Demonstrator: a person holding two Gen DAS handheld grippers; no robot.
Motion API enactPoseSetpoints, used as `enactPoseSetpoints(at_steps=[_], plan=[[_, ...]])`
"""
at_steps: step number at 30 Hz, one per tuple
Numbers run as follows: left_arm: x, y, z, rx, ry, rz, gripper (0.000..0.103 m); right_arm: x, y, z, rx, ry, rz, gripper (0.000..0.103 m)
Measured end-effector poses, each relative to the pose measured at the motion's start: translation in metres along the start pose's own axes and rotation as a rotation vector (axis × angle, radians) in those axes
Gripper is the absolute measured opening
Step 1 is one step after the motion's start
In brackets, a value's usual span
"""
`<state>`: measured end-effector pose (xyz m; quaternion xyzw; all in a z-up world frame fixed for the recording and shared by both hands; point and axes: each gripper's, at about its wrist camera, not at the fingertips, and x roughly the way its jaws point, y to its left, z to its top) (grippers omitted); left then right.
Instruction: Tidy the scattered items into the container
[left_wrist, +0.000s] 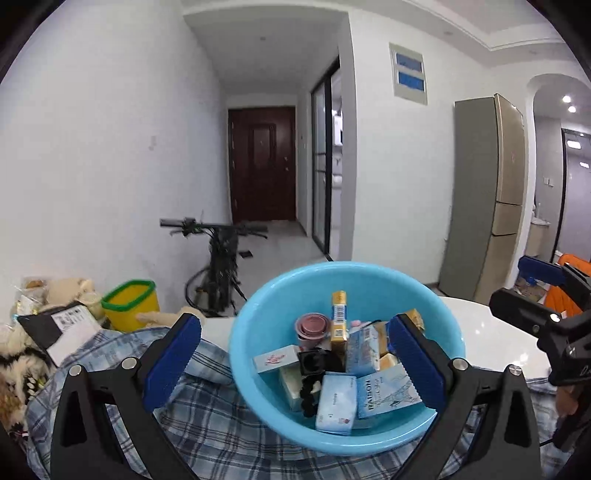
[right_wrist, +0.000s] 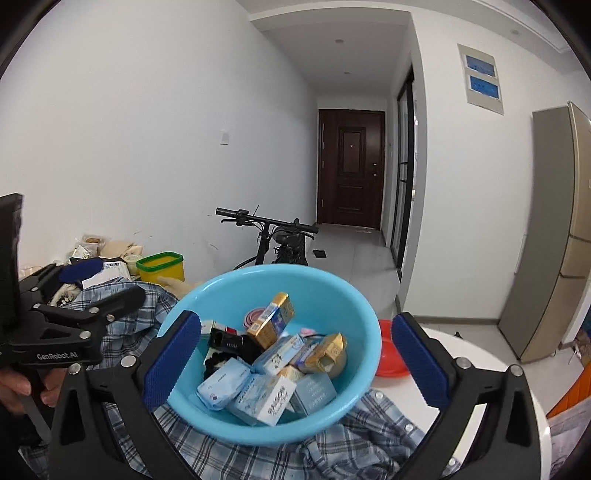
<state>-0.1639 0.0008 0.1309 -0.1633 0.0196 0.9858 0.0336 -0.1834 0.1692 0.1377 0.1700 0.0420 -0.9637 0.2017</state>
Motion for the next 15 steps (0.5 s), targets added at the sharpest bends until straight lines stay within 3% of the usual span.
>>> enactPoseSetpoints(at_steps=[3, 7, 15], plan=[[-0.015, -0.003, -0.007, 0.020, -0.047, 0.004, 0.103, -0.008, -0.001, -0.007, 0.005, -0.009, -0.019, 0.103], [-0.033, -0.005, -0.012, 0.007, -0.033, -0.009, 0.103, -0.027, 0.000, -0.014, -0.007, -0.034, -0.039, 0.103], [-0.074, -0.008, -0.014, 0.001, -0.084, -0.016, 0.103, -0.069, 0.014, -0.016, 0.009, -0.067, -0.004, 0.103]])
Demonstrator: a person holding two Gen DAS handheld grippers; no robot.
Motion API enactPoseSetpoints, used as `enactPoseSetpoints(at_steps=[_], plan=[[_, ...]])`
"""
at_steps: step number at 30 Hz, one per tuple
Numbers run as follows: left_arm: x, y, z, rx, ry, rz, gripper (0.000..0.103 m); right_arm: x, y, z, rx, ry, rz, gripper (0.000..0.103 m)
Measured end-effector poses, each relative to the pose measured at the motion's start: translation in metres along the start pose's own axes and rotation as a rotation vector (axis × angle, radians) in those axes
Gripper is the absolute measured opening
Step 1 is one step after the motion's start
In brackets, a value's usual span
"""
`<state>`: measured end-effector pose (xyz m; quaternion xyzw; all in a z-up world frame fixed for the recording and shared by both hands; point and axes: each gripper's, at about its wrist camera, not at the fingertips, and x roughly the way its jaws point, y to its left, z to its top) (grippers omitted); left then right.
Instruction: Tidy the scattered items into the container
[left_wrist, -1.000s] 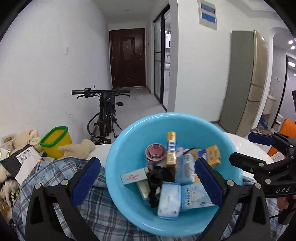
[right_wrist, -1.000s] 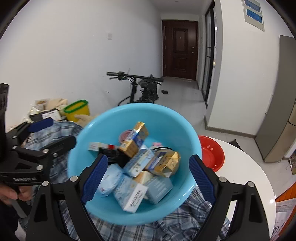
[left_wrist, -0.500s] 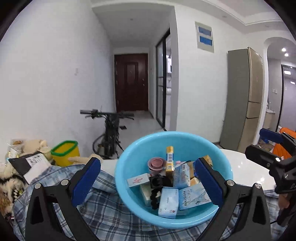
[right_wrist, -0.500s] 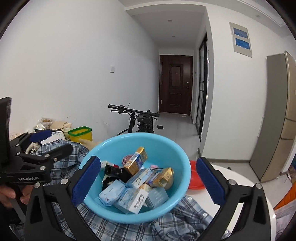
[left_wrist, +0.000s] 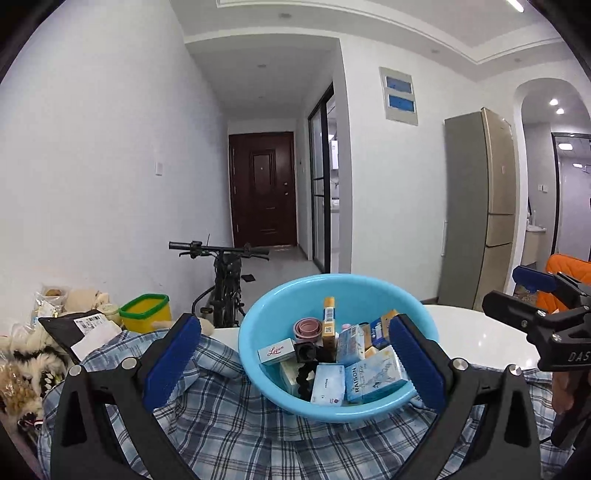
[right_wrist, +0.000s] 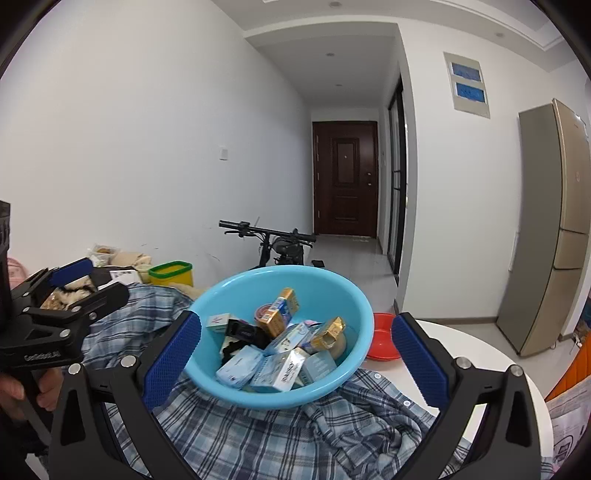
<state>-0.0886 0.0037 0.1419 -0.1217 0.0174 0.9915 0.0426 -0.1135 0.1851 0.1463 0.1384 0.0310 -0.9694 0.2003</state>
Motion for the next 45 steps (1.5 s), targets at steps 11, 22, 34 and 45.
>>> enactPoseSetpoints(at_steps=[11, 22, 34, 45], plan=[[-0.046, 0.007, -0.026, -0.041, -0.034, -0.007, 0.103, -0.052, 0.021, -0.028, -0.049, -0.052, -0.013, 0.103], [-0.073, 0.001, -0.072, -0.017, -0.029, 0.048, 0.103, -0.075, 0.010, -0.065, 0.023, -0.097, -0.083, 0.103], [-0.066, -0.011, -0.117, -0.025, 0.031, 0.028, 0.103, -0.072, 0.007, -0.103, 0.056, -0.084, -0.119, 0.103], [-0.051, -0.010, -0.140, -0.053, 0.094, 0.027, 0.103, -0.052, 0.010, -0.136, 0.045, -0.018, -0.115, 0.103]])
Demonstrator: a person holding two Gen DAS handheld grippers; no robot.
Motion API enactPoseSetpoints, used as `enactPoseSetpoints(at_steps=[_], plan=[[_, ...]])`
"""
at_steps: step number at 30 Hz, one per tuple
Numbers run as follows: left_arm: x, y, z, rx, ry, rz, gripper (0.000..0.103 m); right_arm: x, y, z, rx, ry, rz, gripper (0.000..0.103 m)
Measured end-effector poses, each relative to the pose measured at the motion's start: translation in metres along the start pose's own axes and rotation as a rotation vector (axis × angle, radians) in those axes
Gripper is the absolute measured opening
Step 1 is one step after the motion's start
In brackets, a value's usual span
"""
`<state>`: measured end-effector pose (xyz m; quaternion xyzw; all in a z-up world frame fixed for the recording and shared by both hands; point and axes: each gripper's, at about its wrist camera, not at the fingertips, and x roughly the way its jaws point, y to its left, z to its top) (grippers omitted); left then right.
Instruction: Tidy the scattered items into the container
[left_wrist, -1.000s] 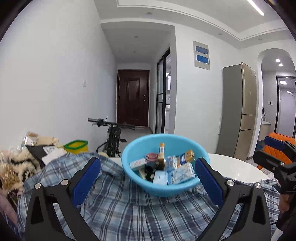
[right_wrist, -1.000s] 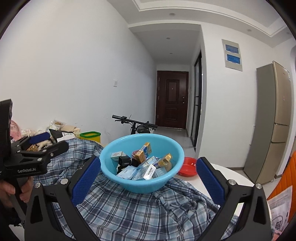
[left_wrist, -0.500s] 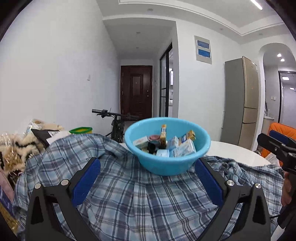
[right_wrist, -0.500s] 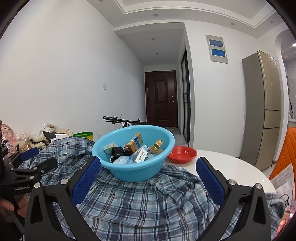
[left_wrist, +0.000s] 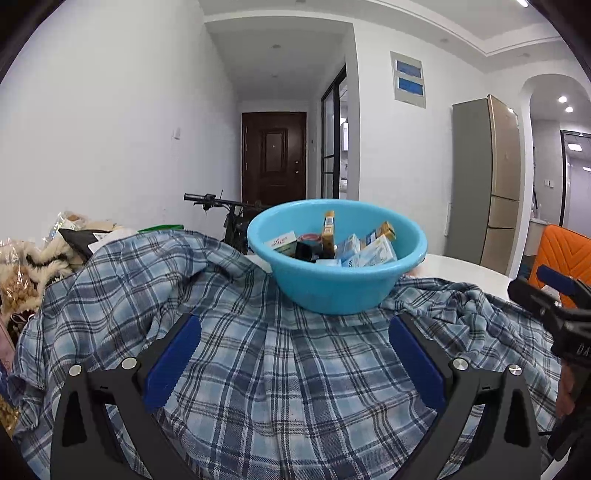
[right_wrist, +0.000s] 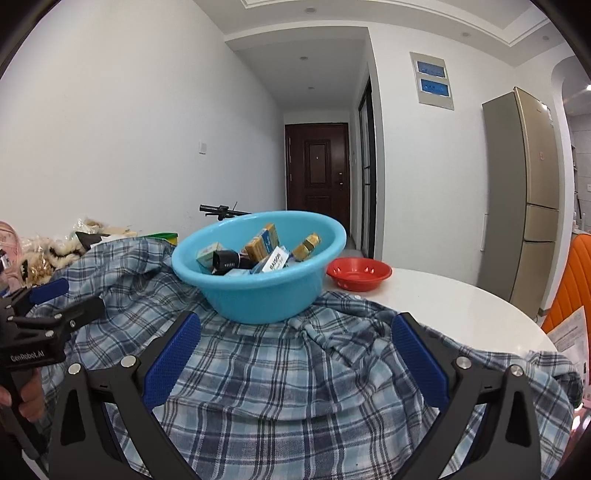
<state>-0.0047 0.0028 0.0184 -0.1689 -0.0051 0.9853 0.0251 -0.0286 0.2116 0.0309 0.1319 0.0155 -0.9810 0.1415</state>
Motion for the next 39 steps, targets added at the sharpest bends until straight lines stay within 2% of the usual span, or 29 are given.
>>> enactPoseSetpoints(at_steps=[8, 15, 17, 23, 29, 39], plan=[[0.008, 0.003, -0.009, -0.021, 0.030, 0.005, 0.103, 0.001, 0.005, -0.012, -0.021, -0.018, -0.015, 0.103], [-0.001, 0.005, -0.016, -0.015, -0.051, 0.039, 0.103, -0.005, 0.005, -0.015, -0.010, -0.043, -0.021, 0.103], [-0.004, 0.004, -0.018, -0.011, -0.073, 0.043, 0.103, -0.003, 0.004, -0.016, -0.006, -0.034, -0.020, 0.103], [-0.001, 0.006, -0.018, -0.015, -0.057, 0.070, 0.103, 0.011, 0.001, -0.016, 0.015, 0.045, -0.022, 0.103], [0.000, 0.008, -0.020, -0.027, -0.053, 0.095, 0.103, 0.010, 0.001, -0.018, 0.015, 0.045, -0.063, 0.103], [0.001, 0.008, -0.020, -0.033, -0.053, 0.114, 0.103, 0.010, -0.001, -0.017, 0.024, 0.050, -0.067, 0.103]])
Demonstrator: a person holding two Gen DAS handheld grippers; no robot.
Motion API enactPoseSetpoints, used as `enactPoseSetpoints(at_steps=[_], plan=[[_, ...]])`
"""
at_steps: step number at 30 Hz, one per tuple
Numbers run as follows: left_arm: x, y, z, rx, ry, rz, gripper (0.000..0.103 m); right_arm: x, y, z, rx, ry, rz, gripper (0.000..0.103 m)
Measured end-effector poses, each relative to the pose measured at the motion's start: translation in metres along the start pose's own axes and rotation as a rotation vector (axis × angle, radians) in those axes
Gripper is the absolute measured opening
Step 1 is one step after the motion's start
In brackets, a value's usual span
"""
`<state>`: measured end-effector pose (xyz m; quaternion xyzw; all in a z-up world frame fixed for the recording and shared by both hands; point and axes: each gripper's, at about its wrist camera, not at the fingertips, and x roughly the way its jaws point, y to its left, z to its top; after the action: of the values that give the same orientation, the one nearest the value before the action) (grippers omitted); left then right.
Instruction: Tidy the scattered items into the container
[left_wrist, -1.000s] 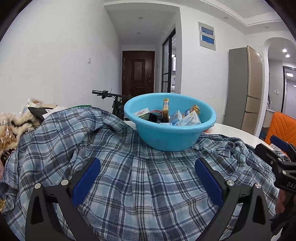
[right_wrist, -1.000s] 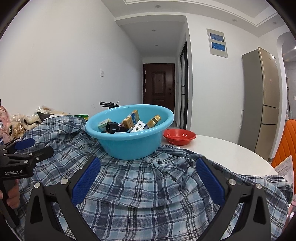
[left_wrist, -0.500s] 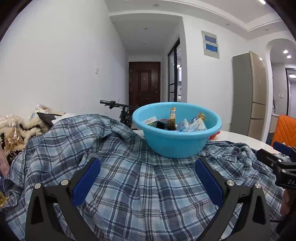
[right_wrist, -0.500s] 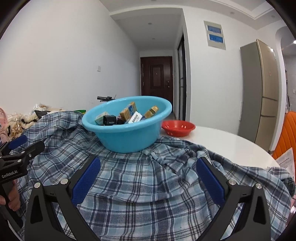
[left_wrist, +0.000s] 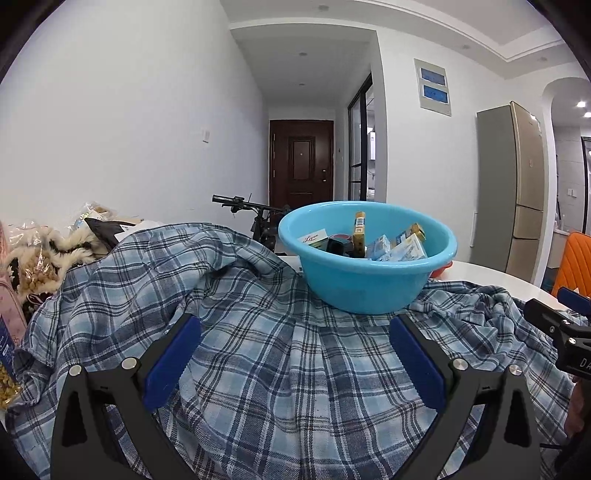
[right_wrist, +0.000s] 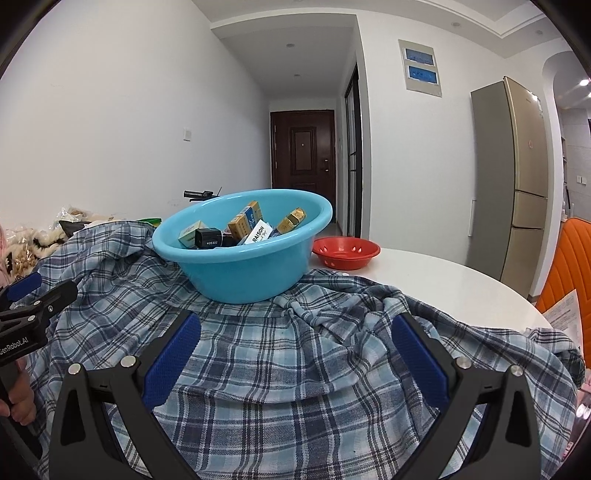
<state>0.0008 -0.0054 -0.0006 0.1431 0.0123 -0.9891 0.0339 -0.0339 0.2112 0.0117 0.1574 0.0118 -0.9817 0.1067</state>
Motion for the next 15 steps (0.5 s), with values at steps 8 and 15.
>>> enactPoseSetpoints(at_steps=[8, 15], plan=[[0.0003, -0.0001, -0.0003, 0.005, 0.001, -0.008, 0.103, -0.0011, -0.0007, 0.0006, 0.005, -0.007, -0.027, 0.103], [0.0002, -0.0002, -0.0004, 0.005, 0.000, -0.009, 0.103, -0.0003, 0.0001, 0.0004, 0.005, -0.008, -0.027, 0.103]])
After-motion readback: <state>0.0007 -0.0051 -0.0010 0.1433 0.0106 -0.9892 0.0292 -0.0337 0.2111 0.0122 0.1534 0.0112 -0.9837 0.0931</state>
